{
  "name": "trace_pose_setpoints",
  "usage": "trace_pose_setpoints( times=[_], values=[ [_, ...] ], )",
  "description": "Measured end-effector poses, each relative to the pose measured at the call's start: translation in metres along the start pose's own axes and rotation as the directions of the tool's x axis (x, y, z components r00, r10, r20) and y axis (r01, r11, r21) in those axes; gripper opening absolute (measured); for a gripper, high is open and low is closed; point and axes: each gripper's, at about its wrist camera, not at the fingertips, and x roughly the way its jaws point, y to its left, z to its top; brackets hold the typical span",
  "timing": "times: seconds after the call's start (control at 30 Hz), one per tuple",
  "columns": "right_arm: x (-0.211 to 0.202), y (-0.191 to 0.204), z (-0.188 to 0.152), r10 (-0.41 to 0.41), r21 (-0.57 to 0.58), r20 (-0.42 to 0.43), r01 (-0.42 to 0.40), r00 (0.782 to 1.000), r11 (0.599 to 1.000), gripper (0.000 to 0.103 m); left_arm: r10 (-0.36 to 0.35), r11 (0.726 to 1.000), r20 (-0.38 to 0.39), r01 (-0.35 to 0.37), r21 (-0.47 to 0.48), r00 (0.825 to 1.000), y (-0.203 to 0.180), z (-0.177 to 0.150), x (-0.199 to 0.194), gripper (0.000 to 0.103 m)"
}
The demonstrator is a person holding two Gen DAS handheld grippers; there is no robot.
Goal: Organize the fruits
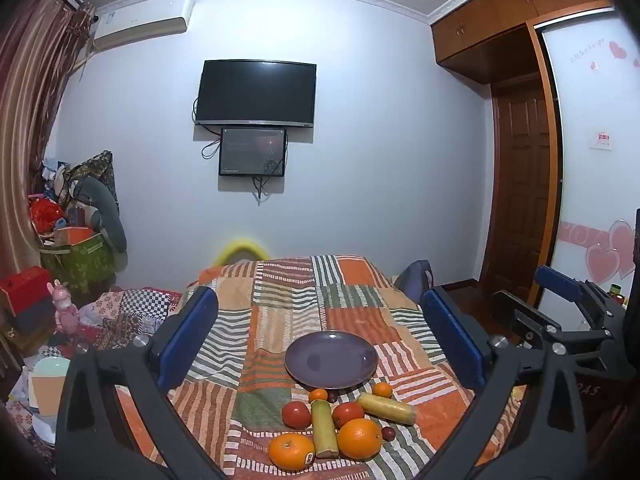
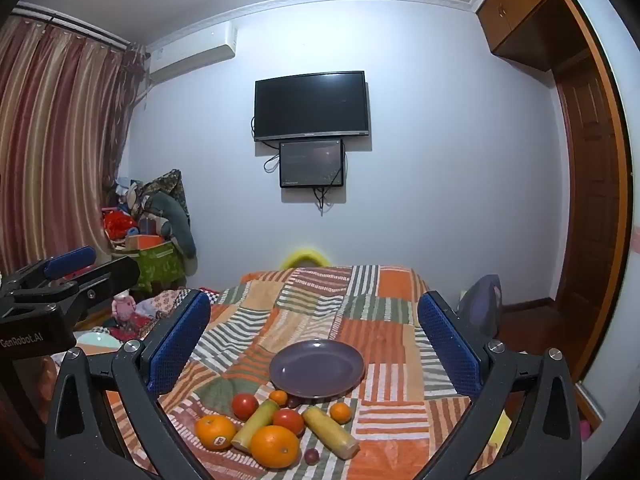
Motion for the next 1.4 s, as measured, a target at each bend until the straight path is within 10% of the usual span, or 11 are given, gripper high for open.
trace_pose_setpoints(
  times=[1.4],
  values=[
    [-0.004,-0.005,-0.003,-0.001,0.041,0.016,0.000,1.000,0.999,0.103,-0.002,1.000,-0.023,0.002,-0.008,1.000,0.000,-0.006,0.002,0.103]
  ],
)
